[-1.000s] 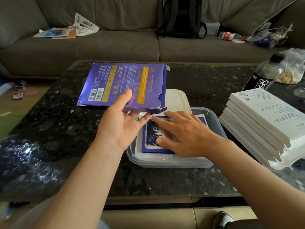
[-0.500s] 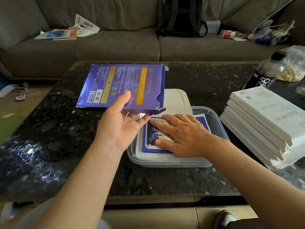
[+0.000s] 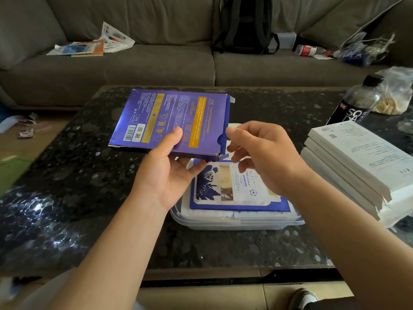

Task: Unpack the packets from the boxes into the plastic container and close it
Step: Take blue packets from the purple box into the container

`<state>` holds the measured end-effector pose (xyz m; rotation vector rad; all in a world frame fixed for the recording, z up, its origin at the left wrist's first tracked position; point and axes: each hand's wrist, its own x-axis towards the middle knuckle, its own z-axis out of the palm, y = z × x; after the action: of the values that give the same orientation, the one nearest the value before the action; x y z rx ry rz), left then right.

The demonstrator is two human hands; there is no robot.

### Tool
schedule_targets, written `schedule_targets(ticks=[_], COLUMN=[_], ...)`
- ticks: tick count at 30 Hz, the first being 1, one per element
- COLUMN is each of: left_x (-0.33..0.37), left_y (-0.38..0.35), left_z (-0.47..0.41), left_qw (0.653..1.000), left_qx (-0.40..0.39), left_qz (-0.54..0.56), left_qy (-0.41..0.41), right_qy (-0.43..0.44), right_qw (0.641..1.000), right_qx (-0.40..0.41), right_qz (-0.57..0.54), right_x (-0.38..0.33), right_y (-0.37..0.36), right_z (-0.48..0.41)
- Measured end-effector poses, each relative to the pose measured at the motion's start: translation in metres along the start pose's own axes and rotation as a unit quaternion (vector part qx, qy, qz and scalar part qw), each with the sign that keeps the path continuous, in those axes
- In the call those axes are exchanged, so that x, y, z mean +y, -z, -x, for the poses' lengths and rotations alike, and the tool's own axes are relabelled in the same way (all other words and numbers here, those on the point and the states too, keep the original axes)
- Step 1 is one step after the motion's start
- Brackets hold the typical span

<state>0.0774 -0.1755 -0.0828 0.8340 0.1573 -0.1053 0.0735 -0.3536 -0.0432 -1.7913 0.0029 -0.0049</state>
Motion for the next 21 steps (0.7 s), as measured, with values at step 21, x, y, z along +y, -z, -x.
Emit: schedule_targets(ticks=[21], left_x=[0.009], left_y=[0.002], left_z=[-0.006], left_qw=[0.996], left_qx=[0.067], left_qz=[0.061], left_qy=[0.007], right_qy=[0.062], right_qw=[0.995], right_qx=[0.056], right_qz=[-0.047], right_x=[-0.001], right_y=[0.017], right_z=[-0.011])
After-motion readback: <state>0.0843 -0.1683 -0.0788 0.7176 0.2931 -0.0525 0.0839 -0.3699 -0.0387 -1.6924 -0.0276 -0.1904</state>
